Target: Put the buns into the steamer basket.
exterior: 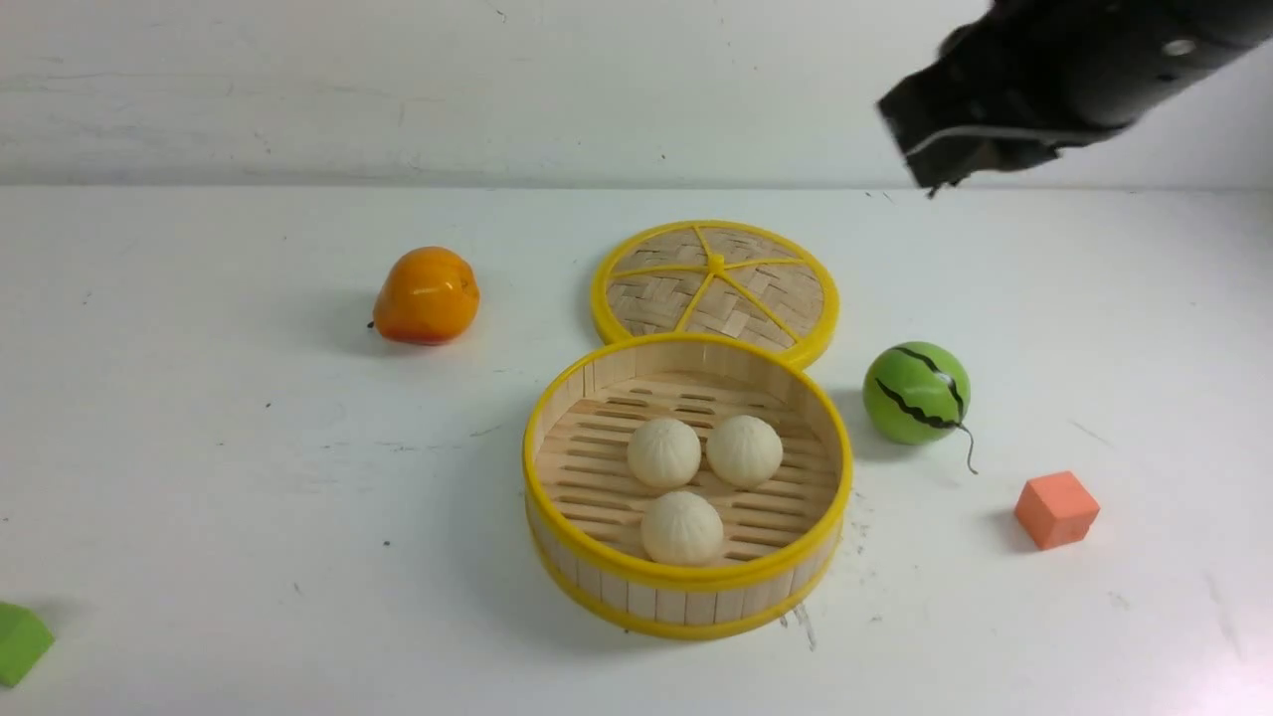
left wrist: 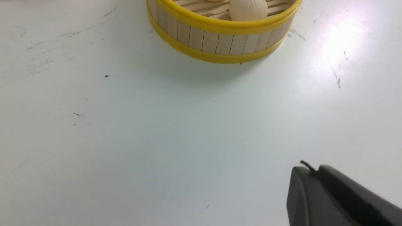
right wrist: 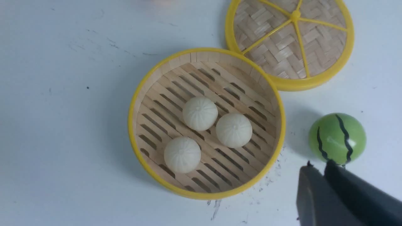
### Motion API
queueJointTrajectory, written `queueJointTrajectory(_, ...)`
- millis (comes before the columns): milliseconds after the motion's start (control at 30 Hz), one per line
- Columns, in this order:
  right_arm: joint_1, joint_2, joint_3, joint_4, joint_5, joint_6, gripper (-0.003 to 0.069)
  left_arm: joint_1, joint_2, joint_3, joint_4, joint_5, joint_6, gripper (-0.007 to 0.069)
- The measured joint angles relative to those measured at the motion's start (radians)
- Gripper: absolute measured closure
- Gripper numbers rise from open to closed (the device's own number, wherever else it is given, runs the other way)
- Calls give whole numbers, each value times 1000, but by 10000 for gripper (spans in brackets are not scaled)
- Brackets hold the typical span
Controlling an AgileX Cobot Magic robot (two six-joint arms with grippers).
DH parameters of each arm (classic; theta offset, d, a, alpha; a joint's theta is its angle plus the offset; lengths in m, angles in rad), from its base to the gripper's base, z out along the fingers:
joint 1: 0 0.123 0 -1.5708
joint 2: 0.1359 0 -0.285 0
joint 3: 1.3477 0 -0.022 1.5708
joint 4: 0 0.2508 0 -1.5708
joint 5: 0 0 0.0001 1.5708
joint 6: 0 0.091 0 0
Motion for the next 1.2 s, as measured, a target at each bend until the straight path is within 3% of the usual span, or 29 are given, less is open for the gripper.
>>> queueJointTrajectory(100,0,-110,117,0,-19,-2,678,0,0,0,0,0,0,593)
queueJointTrajectory(467,0,-444,558,19,-241,-4,678,0,0,0,0,0,0,587)
queueJointTrajectory(800,0,-502,625,-74,-148,-4,674,0,0,0,0,0,0,578)
queueJointTrajectory(933,0,-502,627,-24,-143,2,673,0,0,0,0,0,0,574)
queueJointTrajectory(1033,0,-520,685,11,-217,-14,672,0,0,0,0,0,1,570)
queueJointTrajectory(1200,-8,-640,883,34,-480,-106,672,0,0,0,0,1,1,567)
